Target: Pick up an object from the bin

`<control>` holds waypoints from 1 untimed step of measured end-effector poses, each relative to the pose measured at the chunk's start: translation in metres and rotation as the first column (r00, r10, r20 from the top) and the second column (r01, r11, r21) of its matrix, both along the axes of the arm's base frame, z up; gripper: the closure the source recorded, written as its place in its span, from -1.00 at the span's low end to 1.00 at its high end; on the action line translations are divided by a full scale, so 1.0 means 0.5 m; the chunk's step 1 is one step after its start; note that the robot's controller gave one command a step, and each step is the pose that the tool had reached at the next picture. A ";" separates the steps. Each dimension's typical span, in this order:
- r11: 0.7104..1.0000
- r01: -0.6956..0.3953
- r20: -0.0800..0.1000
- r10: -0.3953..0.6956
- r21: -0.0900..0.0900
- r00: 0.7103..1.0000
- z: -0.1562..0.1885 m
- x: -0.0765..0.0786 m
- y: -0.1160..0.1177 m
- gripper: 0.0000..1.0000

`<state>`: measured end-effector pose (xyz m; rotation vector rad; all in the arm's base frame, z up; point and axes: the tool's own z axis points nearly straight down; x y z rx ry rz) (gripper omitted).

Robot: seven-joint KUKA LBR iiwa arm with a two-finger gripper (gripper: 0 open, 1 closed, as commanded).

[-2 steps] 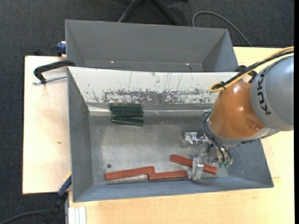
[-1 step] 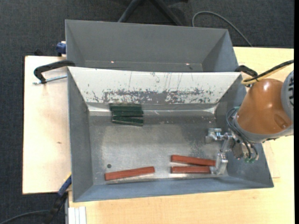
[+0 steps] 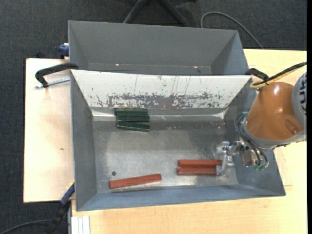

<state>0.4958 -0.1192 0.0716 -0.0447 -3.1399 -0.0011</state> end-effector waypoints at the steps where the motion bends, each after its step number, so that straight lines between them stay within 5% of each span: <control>1: 1.000 0.000 0.012 0.000 -0.003 1.000 0.128 0.005 0.000 1.00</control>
Offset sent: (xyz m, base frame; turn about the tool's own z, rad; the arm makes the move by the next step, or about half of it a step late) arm 0.0000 -0.0001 0.0596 0.0000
